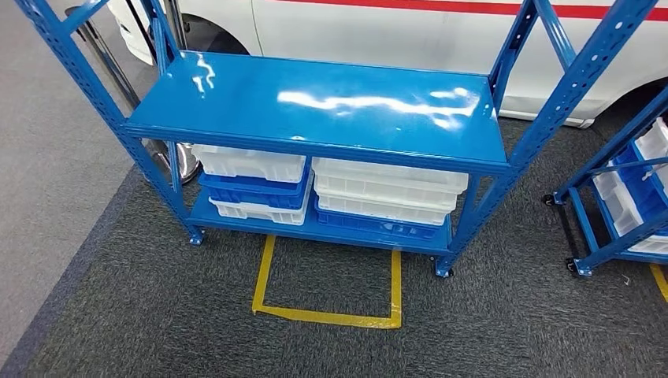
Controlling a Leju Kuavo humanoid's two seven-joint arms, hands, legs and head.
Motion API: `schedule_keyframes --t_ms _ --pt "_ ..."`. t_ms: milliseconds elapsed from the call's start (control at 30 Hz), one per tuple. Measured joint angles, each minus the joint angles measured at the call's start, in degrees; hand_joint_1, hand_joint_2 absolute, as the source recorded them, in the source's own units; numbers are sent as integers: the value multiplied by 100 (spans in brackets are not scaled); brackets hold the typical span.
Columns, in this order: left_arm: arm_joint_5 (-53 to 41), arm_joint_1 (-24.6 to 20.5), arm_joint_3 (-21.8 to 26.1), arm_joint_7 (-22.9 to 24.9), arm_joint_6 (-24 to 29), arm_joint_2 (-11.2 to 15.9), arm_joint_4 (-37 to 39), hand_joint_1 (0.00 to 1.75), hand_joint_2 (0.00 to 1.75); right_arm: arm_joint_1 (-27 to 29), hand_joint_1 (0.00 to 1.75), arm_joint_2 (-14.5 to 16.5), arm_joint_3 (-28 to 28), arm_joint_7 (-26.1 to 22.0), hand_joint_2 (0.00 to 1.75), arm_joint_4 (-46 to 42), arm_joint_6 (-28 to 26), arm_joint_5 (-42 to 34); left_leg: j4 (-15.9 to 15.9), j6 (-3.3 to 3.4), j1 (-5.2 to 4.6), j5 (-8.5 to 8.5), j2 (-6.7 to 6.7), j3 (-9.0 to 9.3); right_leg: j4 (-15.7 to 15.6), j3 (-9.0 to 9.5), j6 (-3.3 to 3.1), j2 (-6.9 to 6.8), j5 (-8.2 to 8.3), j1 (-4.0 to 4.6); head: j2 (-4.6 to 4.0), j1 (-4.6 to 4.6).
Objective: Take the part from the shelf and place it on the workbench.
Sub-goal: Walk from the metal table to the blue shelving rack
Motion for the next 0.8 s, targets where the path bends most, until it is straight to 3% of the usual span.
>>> schedule_keyframes --t_ms 67,133,233,267,300,333,400,467,500,600,633,733,800 --pt "-11 -9 1 4 -5 -2 0 0 0 3 0 0 0 64 175 0 -20 38 -42 76 1 30 22 14 5 -7 71 -3 -3 -17 0 0" --pt "-16 -6 2 4 -8 -7 0 0 0 2 0 0 0 76 175 0 -28 56 -100 172 17 76 64 37 235 -103 128 -125 -173 -27 0 5" --pt "-18 8 2 2 -10 -9 0 0 0 -6 0 0 2 75 175 0 -22 67 -120 256 15 93 143 29 1218 -564 220 -302 -689 -62 0 8" --pt "-18 14 2 1 -14 -8 0 0 0 -7 0 0 2 76 175 0 -22 72 -115 257 14 89 166 27 1449 -674 255 -318 -746 -88 0 8" --pt "-18 17 2 -1 -17 -8 0 0 44 -5 0 -1 2 77 175 0 -27 75 -107 255 16 82 181 26 1482 -687 291 -331 -692 -118 0 8" --pt "-19 16 2 -5 -22 -8 0 0 87 -4 0 -1 2 81 175 -1 -39 76 -94 248 22 72 190 27 1301 -594 325 -345 -540 -151 0 8" --pt "-23 11 2 -17 -29 -9 0 0 175 -3 0 -1 1 89 175 -1 -75 76 -44 210 29 32 194 27 536 -200 387 -382 -188 -205 0 11" --pt "-39 7 2 -38 -28 -5 0 0 175 -11 0 2 0 94 175 -2 -109 78 10 142 5 -14 195 8 31 41 360 -383 -38 -209 0 1" --pt "-50 5 1 -56 -26 -3 0 0 175 -17 0 4 0 94 175 -2 -128 78 18 114 -10 -24 195 -1 -14 53 328 -374 -61 -191 0 -4" --pt "-80 3 0 -121 -21 -2 0 0 175 -22 0 4 0 94 44 -2 -186 79 -4 75 -3 -12 193 15 -14 48 274 -365 -56 -150 0 -13" --pt "-86 3 0 -132 -15 -2 0 0 175 -21 0 4 0 94 44 -2 -197 81 -13 66 4 -7 192 22 -13 47 263 -366 -56 -142 0 -13" --pt "-96 5 0 -139 10 -3 0 0 175 -19 0 4 0 88 175 -2 -220 101 -36 41 15 2 192 30 -9 42 235 -366 -59 -131 0 -14" --pt "-100 3 0 -137 31 -4 0 0 175 -19 0 4 -1 81 175 -2 -204 113 -43 30 20 5 192 32 -7 41 225 -366 -63 -126 0 -14"
